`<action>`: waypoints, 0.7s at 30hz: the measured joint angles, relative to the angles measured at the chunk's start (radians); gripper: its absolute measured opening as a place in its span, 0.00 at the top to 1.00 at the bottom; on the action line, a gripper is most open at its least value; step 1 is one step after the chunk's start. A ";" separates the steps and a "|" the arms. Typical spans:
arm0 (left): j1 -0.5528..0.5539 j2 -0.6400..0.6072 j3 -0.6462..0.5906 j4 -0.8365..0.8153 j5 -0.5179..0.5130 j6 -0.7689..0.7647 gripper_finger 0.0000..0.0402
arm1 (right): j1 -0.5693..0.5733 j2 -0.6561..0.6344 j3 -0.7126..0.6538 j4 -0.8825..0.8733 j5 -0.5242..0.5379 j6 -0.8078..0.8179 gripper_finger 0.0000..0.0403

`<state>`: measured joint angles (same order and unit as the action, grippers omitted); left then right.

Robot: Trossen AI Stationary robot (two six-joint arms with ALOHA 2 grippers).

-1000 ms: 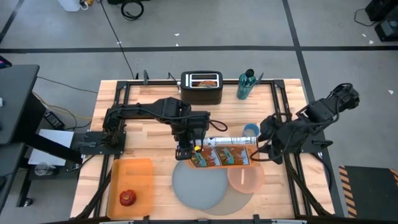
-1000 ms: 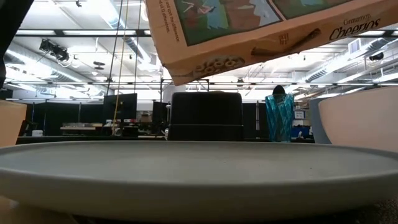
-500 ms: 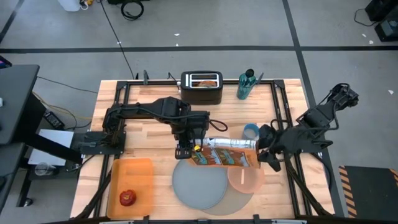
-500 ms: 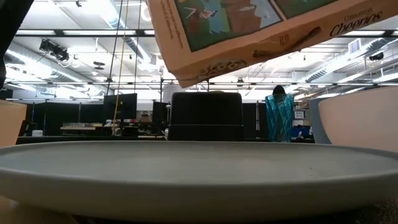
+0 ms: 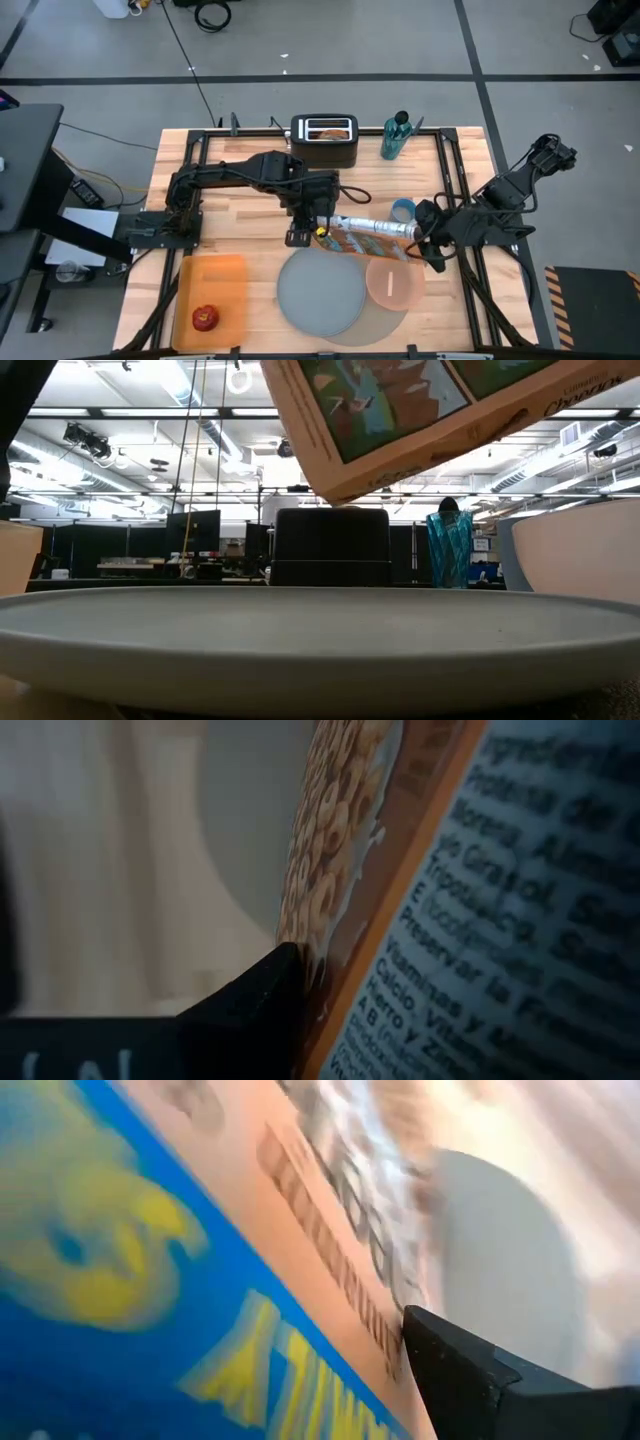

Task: Arrange a breakfast setting
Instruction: Pour the cereal into the light orange bowl on the table mat

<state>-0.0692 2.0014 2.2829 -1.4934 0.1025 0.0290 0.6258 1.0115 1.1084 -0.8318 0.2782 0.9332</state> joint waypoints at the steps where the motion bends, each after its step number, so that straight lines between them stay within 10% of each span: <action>1: 0.000 0.000 0.000 -0.001 -0.008 0.024 0.57 | 0.000 -0.005 0.000 0.037 -0.022 -0.020 0.48; 12: 0.011 0.002 0.000 0.044 -0.013 0.102 0.57 | 0.001 -0.018 0.002 0.121 -0.116 -0.066 0.52; 21: 0.016 0.002 0.000 0.051 -0.010 0.084 0.57 | -0.017 -0.017 0.002 -0.065 0.015 0.036 0.53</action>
<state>-0.0531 2.0033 2.2829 -1.4421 0.0928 0.1132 0.6084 0.9942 1.1103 -0.8973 0.2936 0.9688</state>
